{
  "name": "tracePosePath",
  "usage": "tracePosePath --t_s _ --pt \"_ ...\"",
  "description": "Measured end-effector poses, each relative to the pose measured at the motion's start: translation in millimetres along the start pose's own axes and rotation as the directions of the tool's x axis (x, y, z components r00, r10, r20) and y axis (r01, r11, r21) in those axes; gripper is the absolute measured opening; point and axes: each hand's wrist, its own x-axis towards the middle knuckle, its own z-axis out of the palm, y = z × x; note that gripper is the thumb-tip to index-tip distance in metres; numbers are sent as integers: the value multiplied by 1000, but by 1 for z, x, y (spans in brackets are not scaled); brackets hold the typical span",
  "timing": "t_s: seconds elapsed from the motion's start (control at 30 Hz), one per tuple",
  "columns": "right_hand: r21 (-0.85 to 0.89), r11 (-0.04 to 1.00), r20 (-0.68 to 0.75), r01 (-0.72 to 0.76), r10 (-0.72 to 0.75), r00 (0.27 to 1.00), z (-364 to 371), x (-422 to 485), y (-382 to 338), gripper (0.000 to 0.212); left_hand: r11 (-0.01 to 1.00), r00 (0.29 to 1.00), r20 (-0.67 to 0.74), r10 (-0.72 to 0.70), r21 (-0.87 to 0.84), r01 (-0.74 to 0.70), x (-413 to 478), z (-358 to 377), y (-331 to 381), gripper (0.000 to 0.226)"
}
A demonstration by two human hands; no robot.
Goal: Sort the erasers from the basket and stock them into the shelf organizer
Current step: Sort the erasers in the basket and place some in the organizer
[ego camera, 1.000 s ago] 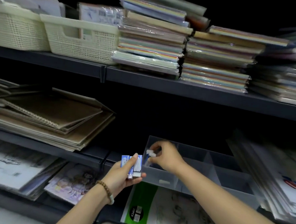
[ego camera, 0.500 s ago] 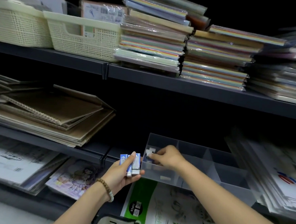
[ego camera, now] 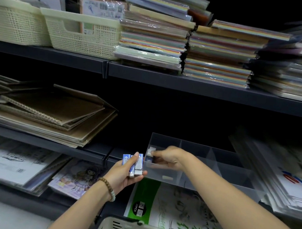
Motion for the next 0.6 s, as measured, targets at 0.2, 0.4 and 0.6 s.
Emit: tracePosePath --t_s 0.2,0.4,0.6 --pt "-140 961 -83 238 -251 964 -17 -23 -6 38 996 996 58 66 -68 -62 -17 1 29 24" --pt "103 896 12 433 -436 900 -29 -64 -12 30 985 978 157 140 79 -153 -38 33 50 30" --pt "188 868 -21 459 -464 886 -44 -88 -1 25 968 974 180 135 186 -169 -44 72 48 31"
